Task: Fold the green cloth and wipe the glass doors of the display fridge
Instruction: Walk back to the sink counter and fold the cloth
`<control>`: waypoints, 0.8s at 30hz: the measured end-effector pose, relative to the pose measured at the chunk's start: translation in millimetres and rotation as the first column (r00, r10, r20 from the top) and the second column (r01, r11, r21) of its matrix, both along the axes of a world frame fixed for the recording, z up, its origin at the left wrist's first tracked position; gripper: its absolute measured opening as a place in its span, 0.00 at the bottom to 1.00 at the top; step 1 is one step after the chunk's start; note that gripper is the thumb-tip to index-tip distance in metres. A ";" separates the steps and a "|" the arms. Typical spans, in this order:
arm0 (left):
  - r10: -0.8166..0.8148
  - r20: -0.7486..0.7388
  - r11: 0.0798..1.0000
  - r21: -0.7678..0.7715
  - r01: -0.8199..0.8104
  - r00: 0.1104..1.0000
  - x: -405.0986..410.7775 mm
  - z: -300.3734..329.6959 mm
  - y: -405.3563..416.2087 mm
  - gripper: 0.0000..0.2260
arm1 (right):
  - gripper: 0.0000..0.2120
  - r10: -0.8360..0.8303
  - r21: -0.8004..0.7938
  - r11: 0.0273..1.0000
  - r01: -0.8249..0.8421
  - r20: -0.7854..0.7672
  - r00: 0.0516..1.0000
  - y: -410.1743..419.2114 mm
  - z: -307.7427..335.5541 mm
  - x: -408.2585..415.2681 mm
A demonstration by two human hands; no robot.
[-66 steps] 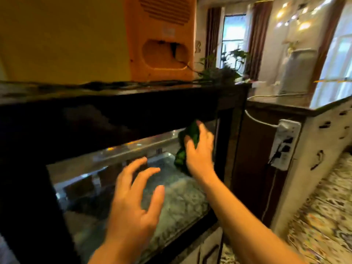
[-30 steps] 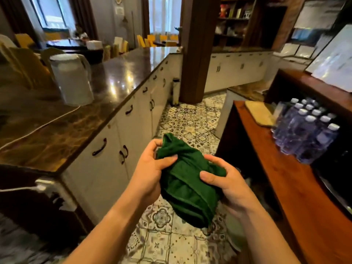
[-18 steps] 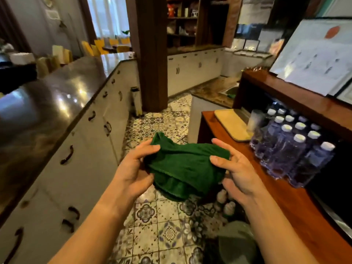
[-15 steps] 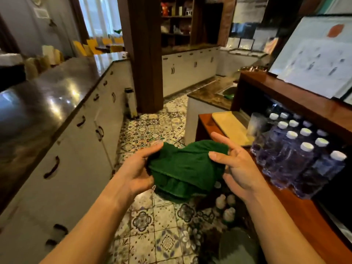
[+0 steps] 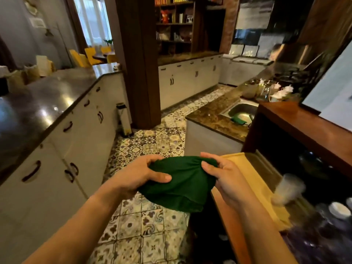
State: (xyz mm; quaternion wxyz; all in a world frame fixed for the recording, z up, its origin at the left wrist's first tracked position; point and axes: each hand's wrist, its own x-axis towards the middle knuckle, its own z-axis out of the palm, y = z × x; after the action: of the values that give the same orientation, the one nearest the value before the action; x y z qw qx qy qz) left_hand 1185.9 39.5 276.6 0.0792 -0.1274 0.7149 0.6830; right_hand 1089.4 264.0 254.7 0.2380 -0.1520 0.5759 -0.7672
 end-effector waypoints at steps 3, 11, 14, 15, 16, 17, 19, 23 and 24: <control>0.105 -0.122 0.968 -0.216 -0.130 0.987 -51.8 -4.1 -21.1 0.12 | 0.14 0.015 0.190 0.982 0.008 -0.117 0.993 -28.4 -4.8 -50.8; 0.146 -0.032 0.989 0.042 -0.145 0.989 -180.4 -30.5 -99.8 0.09 | 0.05 -0.039 0.190 0.980 0.063 -0.127 0.991 -102.2 -18.1 -178.6; 0.093 0.040 0.962 0.254 -0.100 0.995 -234.5 -39.0 -138.1 0.11 | 0.08 -0.022 0.137 0.990 0.017 0.038 0.999 -131.3 -24.4 -228.8; 0.085 0.054 0.949 0.299 -0.097 0.995 -253.4 -41.9 -150.8 0.11 | 0.11 -0.017 0.130 0.992 0.004 0.095 0.995 -142.1 -26.5 -244.8; 0.069 0.063 0.934 0.348 -0.086 0.996 -280.2 -44.3 -168.5 0.11 | 0.13 -0.015 0.119 0.993 -0.002 0.141 0.990 -157.0 -28.7 -265.7; 0.059 0.069 0.914 0.397 -0.082 0.996 -300.6 -46.2 -181.4 0.10 | 0.14 -0.003 0.093 0.996 -0.013 0.176 0.984 -168.1 -30.2 -279.8; 0.014 0.090 0.870 0.490 -0.057 0.996 -347.4 -48.6 -211.6 0.11 | 0.15 -0.002 0.021 1.000 -0.002 0.202 0.979 -193.1 -36.4 -312.4; -0.087 0.148 0.841 0.540 -0.007 0.985 -432.1 -54.0 -264.3 0.15 | 0.12 -0.152 0.010 0.988 0.155 0.248 0.957 -238.0 -46.6 -365.2; -0.117 0.166 0.855 0.519 0.014 0.979 -457.5 -56.4 -276.3 0.16 | 0.11 -0.200 0.020 0.979 0.202 0.273 0.941 -248.9 -50.4 -381.2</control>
State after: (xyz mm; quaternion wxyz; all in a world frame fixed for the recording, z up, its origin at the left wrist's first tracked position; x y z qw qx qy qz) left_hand 728.4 -236.8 220.3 0.2023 -0.1422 0.4991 0.8305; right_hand 708.3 15.1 204.2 0.2351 0.0140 0.5469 -0.8034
